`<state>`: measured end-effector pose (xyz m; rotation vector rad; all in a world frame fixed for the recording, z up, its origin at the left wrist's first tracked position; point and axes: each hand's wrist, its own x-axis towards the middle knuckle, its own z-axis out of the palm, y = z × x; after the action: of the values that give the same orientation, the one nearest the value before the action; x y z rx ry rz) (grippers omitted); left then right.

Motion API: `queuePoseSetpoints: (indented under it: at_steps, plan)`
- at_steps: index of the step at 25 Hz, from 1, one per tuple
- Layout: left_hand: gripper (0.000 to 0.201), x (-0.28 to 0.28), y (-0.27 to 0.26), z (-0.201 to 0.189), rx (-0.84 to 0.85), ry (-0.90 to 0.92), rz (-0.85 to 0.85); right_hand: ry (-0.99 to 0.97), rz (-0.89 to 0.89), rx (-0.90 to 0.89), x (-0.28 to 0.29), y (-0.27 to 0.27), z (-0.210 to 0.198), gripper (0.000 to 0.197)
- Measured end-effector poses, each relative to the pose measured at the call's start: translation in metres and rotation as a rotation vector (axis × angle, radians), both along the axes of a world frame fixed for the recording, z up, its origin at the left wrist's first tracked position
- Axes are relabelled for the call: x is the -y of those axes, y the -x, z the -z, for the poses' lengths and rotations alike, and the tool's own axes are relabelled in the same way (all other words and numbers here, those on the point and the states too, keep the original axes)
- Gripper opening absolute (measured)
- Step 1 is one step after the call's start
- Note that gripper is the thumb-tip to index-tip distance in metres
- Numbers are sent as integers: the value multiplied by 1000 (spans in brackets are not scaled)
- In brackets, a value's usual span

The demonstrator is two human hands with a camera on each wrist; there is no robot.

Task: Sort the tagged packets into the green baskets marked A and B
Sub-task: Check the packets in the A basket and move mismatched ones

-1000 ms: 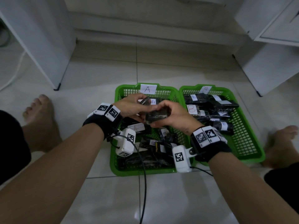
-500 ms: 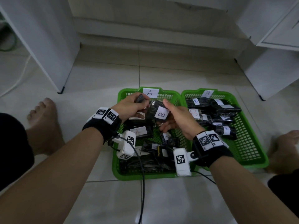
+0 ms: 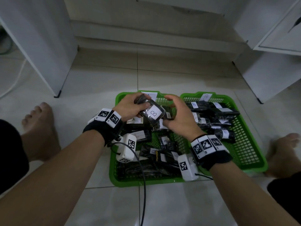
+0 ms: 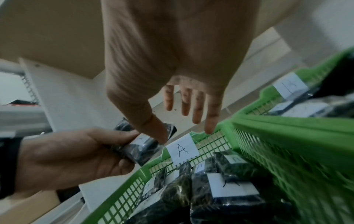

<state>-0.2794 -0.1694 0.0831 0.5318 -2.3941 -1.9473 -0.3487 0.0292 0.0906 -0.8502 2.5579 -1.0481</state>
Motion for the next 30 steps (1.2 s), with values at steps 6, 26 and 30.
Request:
queuePoseSetpoints:
  at_steps: [6, 26, 30]
  plan:
    - [26, -3, 7, -4, 17, -119, -21, -4, -284, -214, 13, -9, 2, 95]
    - [73, 26, 8, 35, 290, 1077, 330, -362, 24, -100, 55, 56, 37, 46]
    - [64, 29, 9, 34, 279, 1017, 325, -349, 44, -214, 47, 51, 42, 36]
